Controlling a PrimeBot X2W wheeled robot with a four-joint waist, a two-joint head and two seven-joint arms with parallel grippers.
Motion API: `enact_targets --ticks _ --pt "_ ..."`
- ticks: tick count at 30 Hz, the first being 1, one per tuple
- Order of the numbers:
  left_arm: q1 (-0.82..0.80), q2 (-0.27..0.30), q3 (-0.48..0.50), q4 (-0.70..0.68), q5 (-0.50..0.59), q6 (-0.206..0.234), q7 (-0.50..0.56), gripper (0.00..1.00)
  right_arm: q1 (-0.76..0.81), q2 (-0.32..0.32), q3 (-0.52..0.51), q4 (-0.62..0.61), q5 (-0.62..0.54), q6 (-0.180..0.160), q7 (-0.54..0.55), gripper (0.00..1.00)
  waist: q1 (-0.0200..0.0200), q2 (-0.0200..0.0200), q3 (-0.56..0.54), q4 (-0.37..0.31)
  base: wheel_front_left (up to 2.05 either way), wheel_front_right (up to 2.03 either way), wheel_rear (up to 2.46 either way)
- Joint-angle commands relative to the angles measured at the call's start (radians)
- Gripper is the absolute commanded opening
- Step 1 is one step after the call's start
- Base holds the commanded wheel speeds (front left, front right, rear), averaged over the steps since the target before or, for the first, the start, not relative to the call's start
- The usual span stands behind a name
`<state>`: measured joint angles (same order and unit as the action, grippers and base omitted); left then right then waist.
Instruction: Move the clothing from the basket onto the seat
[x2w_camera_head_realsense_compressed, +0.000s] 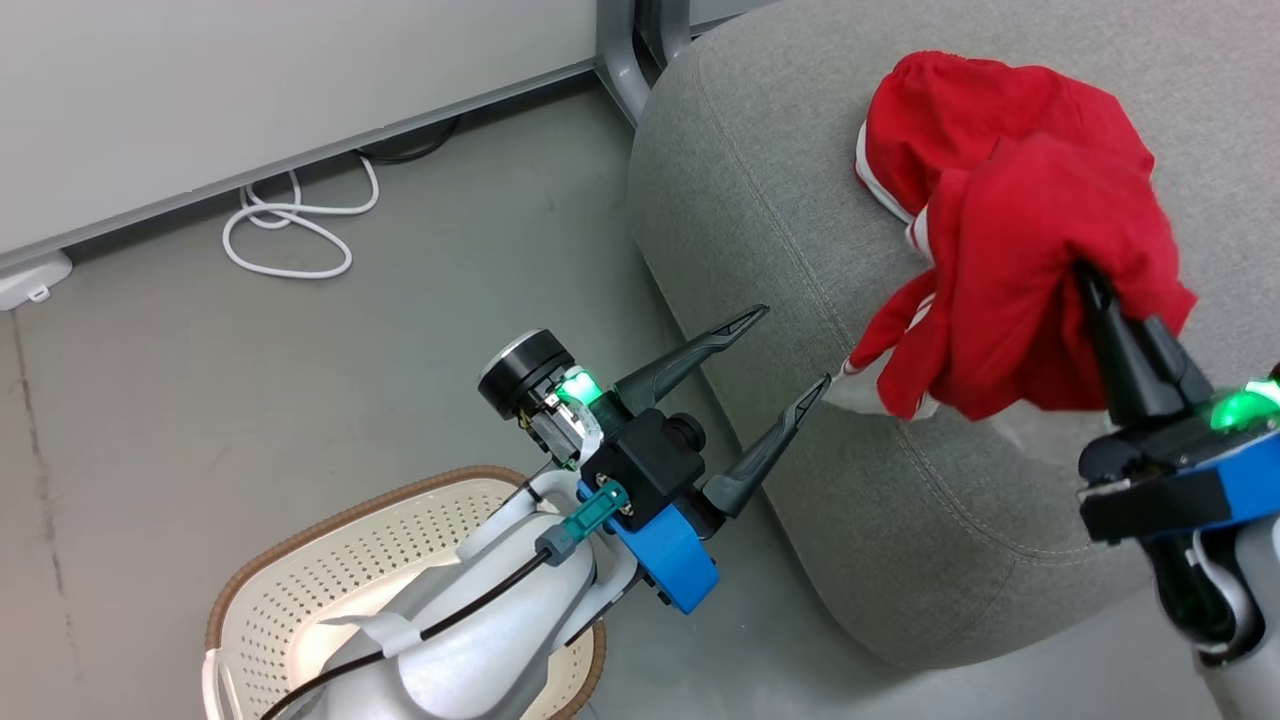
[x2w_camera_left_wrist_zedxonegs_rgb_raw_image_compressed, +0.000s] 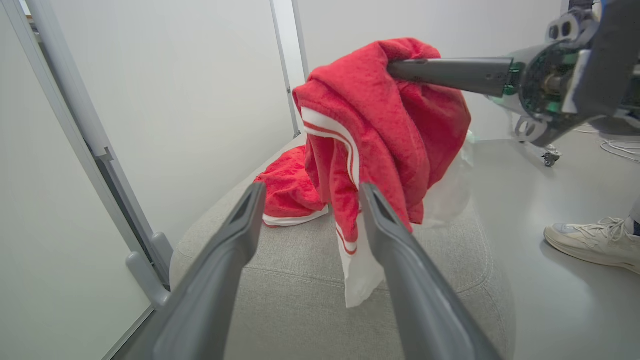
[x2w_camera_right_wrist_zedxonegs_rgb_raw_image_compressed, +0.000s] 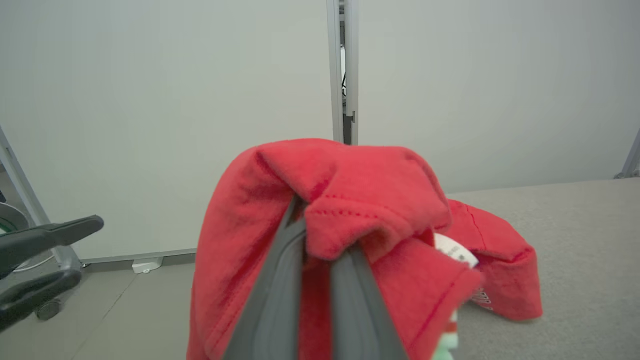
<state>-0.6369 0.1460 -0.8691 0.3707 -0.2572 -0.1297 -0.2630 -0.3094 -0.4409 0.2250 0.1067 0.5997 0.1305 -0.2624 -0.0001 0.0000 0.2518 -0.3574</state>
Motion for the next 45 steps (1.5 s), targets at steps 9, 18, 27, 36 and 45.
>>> enact_targets --ticks 9,18,27,36,45 --pt "-0.052 0.018 -0.007 0.004 0.013 -0.001 -0.003 1.0 -0.233 -0.022 -0.112 0.004 -0.098 0.0 -0.003 0.0 0.0001 0.0 0.112 0.03 0.0 0.0 0.0" --pt "-0.133 0.038 -0.031 0.006 0.02 -0.001 0.002 1.0 -0.48 -0.097 -0.313 0.088 -0.16 0.0 -0.003 0.0 0.0001 0.0 0.271 0.08 0.0 0.0 0.0" --pt "-0.175 0.044 -0.039 0.004 0.027 -0.001 0.001 1.0 -0.539 -0.122 -0.44 0.295 -0.186 0.0 -0.002 0.0 0.0001 0.0 0.366 0.104 0.0 0.0 0.0" --pt "-0.207 0.06 -0.038 -0.001 0.031 0.0 0.001 1.0 -0.517 -0.086 -0.396 0.541 -0.266 0.0 -0.002 0.0 0.0001 0.0 0.43 0.114 0.0 0.0 0.0" --pt "-0.201 0.063 -0.046 0.007 0.023 0.007 0.002 1.0 -0.545 -0.054 -0.427 0.604 -0.265 0.0 -0.002 0.67 0.0001 0.0 0.431 0.115 0.0 0.0 0.0"
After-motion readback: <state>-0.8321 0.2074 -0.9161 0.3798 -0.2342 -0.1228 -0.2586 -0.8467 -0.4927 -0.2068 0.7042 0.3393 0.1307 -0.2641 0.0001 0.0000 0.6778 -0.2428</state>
